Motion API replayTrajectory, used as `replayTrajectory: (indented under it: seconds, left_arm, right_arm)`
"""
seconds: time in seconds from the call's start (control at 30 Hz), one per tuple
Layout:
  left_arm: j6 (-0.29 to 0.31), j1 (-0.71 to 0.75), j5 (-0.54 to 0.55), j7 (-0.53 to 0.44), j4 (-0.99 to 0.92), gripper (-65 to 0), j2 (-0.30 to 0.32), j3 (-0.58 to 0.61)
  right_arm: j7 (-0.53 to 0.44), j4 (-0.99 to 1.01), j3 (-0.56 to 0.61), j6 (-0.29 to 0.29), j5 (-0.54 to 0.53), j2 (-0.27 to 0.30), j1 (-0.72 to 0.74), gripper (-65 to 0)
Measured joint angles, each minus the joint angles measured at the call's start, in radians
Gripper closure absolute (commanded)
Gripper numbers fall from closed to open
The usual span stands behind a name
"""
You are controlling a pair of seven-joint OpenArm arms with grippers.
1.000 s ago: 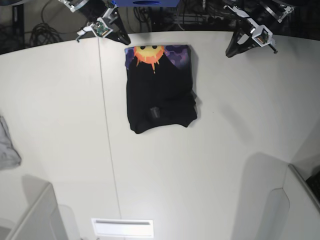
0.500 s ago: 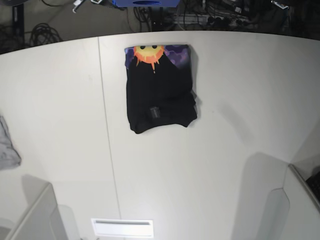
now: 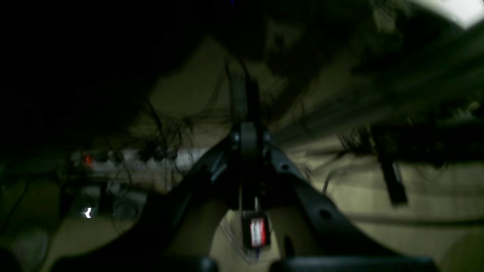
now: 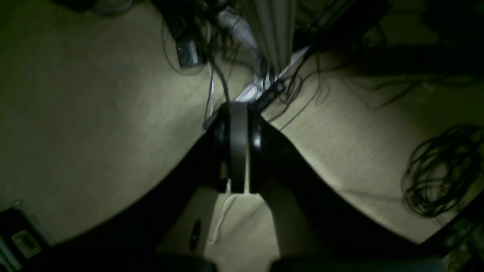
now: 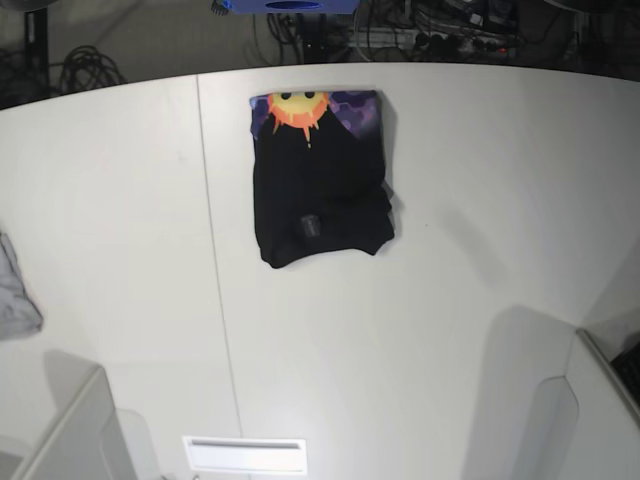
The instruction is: Fold the T-shirt properly
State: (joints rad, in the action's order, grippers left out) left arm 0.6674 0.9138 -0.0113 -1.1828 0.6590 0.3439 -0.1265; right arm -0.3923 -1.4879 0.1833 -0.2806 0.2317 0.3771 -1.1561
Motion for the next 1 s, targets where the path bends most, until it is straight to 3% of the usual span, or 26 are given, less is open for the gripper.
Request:
replayTrajectory:
  seconds: [0.1,0.27,0.43,0.63,0.73,0.87,0.93,1.0]
  left_arm:
    - [-0.039,-0.089,-0.01,-0.013,-0.16,0.0,0.005,0.051]
    - [-0.039,-0.235,-0.006,-0.017,-0.377,0.0,-0.003,0.142]
    - [-0.039,-0.335,0.001,-0.009,-0.517,0.0,-0.043,0.15]
    - [-0.039,-0.439,0.0,0.173,-0.585,0.0,-0.104,0.148]
    - [-0.039,-0.482,0.0,0.292,-0.588,0.0,-0.134,0.15]
    - [-0.066,-0.554,-0.005,0.418,-0.588,0.0,-0.173,0.153]
    - [-0.094,-0.584,-0.01,0.488,-0.588,0.0,-0.18,0.154]
    - [-0.112,-0.614,-0.007,0.576,-0.592,0.0,-0.177,0.154]
  right_arm:
    - [-0.004,0.109,-0.001,0.003,-0.004,-0.02,0.043,0.0]
    - [-0.004,0.335,0.004,-0.003,0.0,-0.064,0.143,0.0]
    - [-0.007,0.573,0.004,-0.003,-0.003,-0.072,0.276,0.0]
    - [-0.009,0.845,0.002,-0.006,-0.007,-0.094,0.425,0.0]
    - [-0.006,1.02,-0.002,-0.117,-0.04,-0.108,0.526,0.0]
    - [0.052,1.242,0.0,-0.311,-0.219,-0.13,0.695,0.0]
    - [0.119,1.266,0.0,-0.365,-0.288,-0.138,0.752,0.0]
    - [0.19,1.265,-0.003,-0.375,-0.308,-0.151,0.798,0.0]
